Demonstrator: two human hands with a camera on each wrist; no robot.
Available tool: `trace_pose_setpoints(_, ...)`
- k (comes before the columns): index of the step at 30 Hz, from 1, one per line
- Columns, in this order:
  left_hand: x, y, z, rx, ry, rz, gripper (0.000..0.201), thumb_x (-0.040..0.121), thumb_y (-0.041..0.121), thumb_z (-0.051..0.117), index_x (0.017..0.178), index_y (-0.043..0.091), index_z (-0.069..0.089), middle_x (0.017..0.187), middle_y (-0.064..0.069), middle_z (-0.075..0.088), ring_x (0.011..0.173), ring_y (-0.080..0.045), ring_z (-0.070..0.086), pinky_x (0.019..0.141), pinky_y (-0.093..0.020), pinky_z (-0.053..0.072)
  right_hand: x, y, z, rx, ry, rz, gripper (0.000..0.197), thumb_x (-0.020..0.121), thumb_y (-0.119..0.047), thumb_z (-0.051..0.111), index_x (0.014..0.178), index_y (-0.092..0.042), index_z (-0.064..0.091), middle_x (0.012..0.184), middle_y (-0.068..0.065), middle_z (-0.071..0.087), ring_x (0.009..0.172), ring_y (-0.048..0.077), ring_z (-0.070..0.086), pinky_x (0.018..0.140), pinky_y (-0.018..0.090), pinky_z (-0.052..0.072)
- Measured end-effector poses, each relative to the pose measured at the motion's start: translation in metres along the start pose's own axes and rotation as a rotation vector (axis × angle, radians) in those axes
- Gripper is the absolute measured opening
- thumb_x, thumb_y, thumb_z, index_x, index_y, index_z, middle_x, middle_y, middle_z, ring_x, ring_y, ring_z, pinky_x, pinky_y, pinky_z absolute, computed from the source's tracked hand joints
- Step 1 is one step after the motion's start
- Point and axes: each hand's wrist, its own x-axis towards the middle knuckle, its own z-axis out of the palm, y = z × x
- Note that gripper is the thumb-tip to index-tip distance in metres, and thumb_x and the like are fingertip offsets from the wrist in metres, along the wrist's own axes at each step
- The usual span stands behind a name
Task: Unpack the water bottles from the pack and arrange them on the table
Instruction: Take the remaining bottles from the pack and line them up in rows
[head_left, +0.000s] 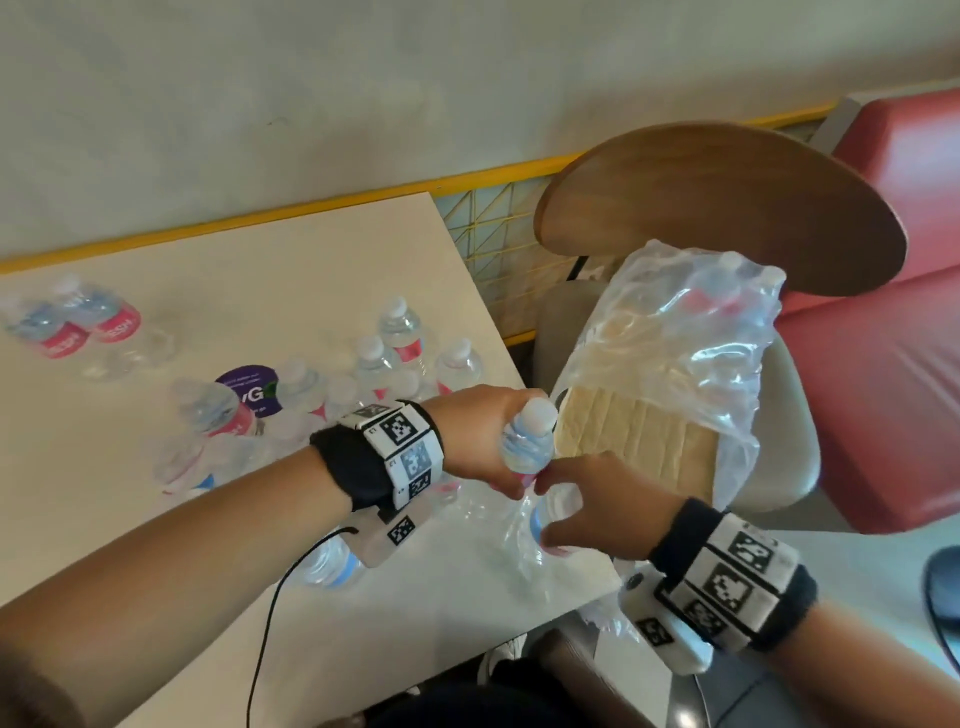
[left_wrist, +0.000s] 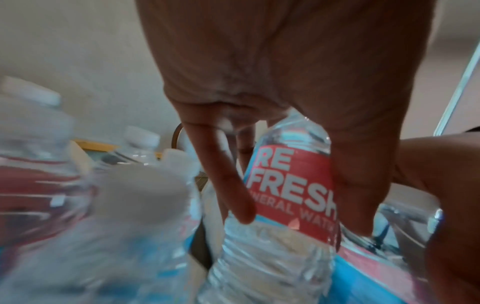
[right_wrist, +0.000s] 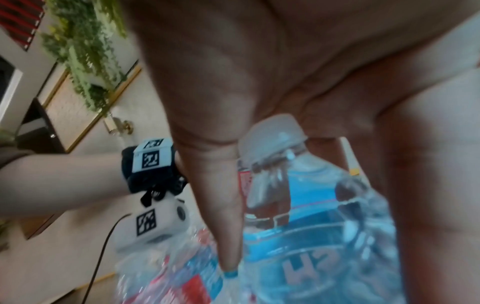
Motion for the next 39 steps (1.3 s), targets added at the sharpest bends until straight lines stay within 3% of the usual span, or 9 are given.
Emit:
trace_pose_setpoints(3,-0.016,-0.007,0.000,0.104,-0.035,-0.011,0.050,0.056,0.037,0.081,0.084,0.039,0.040,0.081,0.008,0.062,0.074,-0.014,0.061,0.067,-0.030,0.053,0.005,-0.010,0.027,-0.002,-0.031,-0.016,0.058,0.070,-0.041,0.074,0.122,-0.024,0.055,0.114,-0.006,0.061,0.089,0.009,0.054,0.077,0.018,0.043)
trace_pose_setpoints(8,-0.027,-0.006,-0.002,0.331,-0.114,-0.029,0.050,0.053,0.044,0.081,0.088,0.032,0.047,0.083,0.008,0.061,0.072,-0.014,0.058,0.063,-0.030,0.051,0.009,-0.018,0.052,-0.036,-0.072,-0.038,0.063,0.067,-0.048,0.073,0.123,-0.025,0.054,0.109,-0.002,0.062,0.094,0.013,0.060,0.084,0.027,0.052)
trace_pose_setpoints(12,-0.024,-0.001,-0.004,0.323,-0.074,0.025,0.059,0.053,0.041,0.084,0.100,0.026,0.052,0.091,0.014,0.047,0.078,-0.013,0.054,0.065,-0.027,0.046,0.007,-0.023,0.054,-0.101,-0.101,-0.074,0.061,0.073,-0.045,0.071,0.127,-0.027,0.050,0.114,-0.002,0.060,0.096,0.012,0.058,0.080,0.021,0.046)
trace_pose_setpoints(17,-0.016,0.007,-0.009,0.342,-0.048,0.024,0.075,0.056,0.035,0.084,0.117,0.034,0.040,0.112,0.008,0.056,0.084,-0.018,0.058,0.066,-0.030,0.049,0.009,-0.032,0.059,-0.160,-0.140,-0.246,0.056,0.078,-0.040,0.068,0.130,-0.030,0.050,0.133,-0.006,0.052,0.121,0.015,0.048,0.100,0.029,0.042)
trace_pose_setpoints(20,-0.011,0.013,-0.013,0.411,-0.125,0.018,0.065,0.061,0.032,0.081,0.117,0.033,0.046,0.108,0.003,0.058,0.088,-0.021,0.059,0.068,-0.032,0.050,0.016,-0.041,0.064,-0.140,-0.149,-0.304,0.054,0.079,-0.036,0.069,0.129,-0.029,0.052,0.129,-0.004,0.053,0.117,0.017,0.051,0.098,0.034,0.045)
trace_pose_setpoints(23,-0.008,0.018,-0.014,0.517,-0.204,0.009,0.047,0.076,0.024,0.073,0.119,0.027,0.056,0.105,0.002,0.054,0.084,-0.017,0.051,0.062,-0.024,0.036,0.027,-0.055,0.071,-0.139,-0.135,-0.364,0.053,0.079,-0.033,0.070,0.128,-0.027,0.052,0.127,0.000,0.053,0.116,0.021,0.053,0.099,0.039,0.046)
trace_pose_setpoints(29,-0.006,0.017,-0.016,0.528,-0.135,0.026,0.035,0.089,0.002,0.051,0.115,0.021,0.064,0.118,-0.003,0.057,0.103,-0.021,0.056,0.069,-0.025,0.032,0.040,-0.071,0.078,-0.140,-0.083,-0.393,0.056,0.085,-0.031,0.065,0.136,-0.026,0.043,0.136,0.002,0.047,0.122,0.024,0.050,0.099,0.041,0.046)
trace_pose_setpoints(36,-0.010,0.016,-0.019,0.497,-0.128,-0.017,0.040,0.084,0.022,0.062,0.124,0.024,0.056,0.125,0.000,0.056,0.109,-0.023,0.057,0.073,-0.028,0.037,0.016,-0.060,0.050,-0.074,-0.012,-0.421,0.065,0.084,-0.044,0.063,0.141,-0.029,0.036,0.142,-0.006,0.043,0.128,0.014,0.044,0.106,0.030,0.039)
trace_pose_setpoints(39,-0.013,0.023,-0.033,0.510,-0.071,-0.055,0.040,0.085,0.034,0.060,0.123,0.022,0.055,0.123,0.000,0.057,0.107,-0.022,0.056,0.079,-0.030,0.044,-0.001,-0.037,0.018,0.048,-0.026,-0.334,0.055,0.082,-0.050,0.064,0.131,-0.029,0.049,0.126,-0.011,0.057,0.110,0.004,0.056,0.093,0.017,0.047)
